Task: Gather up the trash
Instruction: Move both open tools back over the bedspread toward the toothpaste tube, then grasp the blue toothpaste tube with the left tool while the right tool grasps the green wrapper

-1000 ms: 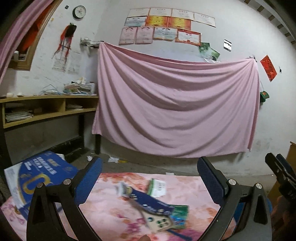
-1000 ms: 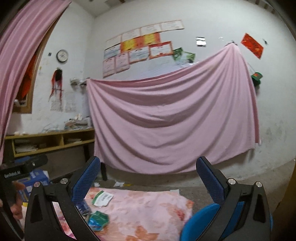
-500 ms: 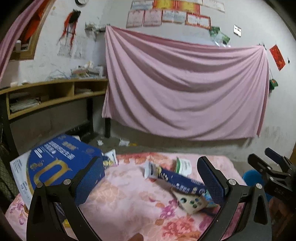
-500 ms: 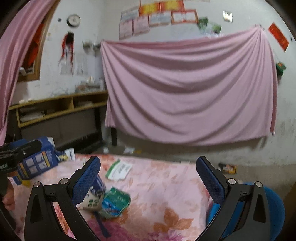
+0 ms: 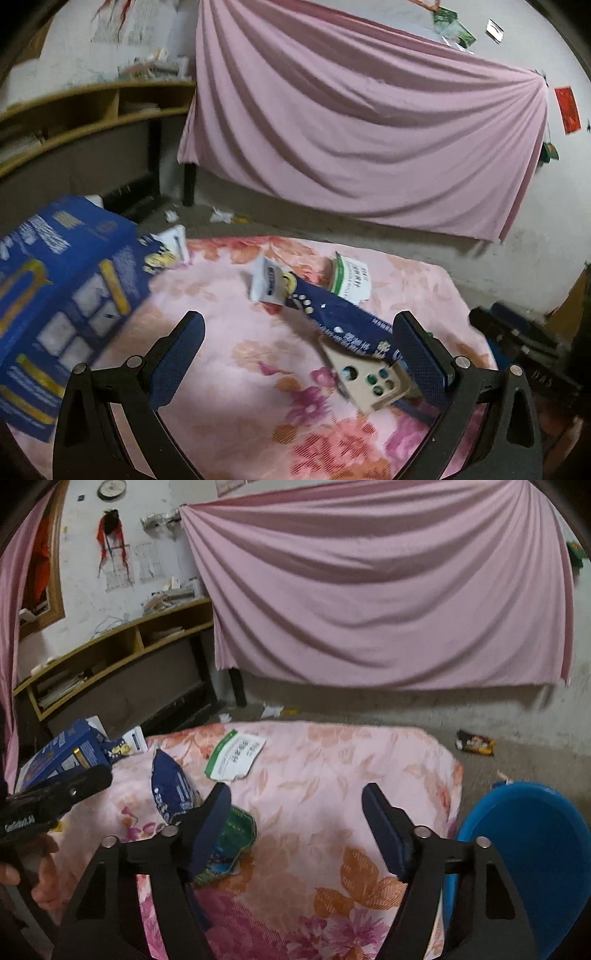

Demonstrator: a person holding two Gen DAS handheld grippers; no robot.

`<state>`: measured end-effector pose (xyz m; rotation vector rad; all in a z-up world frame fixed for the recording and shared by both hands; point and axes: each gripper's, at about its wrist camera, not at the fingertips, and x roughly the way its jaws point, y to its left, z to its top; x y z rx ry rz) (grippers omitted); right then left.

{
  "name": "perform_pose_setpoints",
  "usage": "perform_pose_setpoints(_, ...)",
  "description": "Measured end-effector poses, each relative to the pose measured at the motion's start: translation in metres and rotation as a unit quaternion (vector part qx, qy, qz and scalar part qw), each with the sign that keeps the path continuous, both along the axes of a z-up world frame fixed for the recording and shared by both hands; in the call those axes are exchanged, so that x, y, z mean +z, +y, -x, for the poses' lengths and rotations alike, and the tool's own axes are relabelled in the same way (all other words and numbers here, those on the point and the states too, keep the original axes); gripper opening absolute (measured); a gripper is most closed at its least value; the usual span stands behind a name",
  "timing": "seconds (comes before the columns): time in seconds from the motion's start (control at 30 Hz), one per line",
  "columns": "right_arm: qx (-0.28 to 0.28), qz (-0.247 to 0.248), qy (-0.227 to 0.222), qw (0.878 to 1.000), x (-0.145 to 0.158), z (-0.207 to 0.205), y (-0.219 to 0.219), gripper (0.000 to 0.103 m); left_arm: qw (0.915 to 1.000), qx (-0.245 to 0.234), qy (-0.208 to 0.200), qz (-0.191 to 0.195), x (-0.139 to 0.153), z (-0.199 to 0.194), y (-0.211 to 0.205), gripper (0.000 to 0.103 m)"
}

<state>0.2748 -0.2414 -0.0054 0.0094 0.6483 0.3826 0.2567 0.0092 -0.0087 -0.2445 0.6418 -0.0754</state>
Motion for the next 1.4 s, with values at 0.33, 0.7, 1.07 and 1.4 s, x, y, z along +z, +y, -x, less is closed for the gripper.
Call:
perform_pose_setpoints(0.33,0.026,0.004,0.048,0.999,-0.010,-0.014,0.007,0.057,0.9949,-0.005,0.079,0.063,-0.019,-0.046,-0.009,0.069)
perform_pose_setpoints(0.7,0.055,0.006,0.091,0.994,-0.025,-0.023,0.014,0.057,0.9870,-0.003,0.108,0.119,-0.028,-0.066,-0.001,0.025)
perform_pose_setpoints(1.07,0.102,-0.009,0.135,0.986,-0.036,-0.028,0.030,0.057,0.9901,-0.011,0.079,0.115,-0.019,-0.050,0.017,0.014)
perform_pose_setpoints(1.4,0.146,0.060,0.117,0.981,-0.041,-0.013,0.063,0.040,0.9916,-0.002,0.085,0.097,-0.016,-0.016,0.047,0.013)
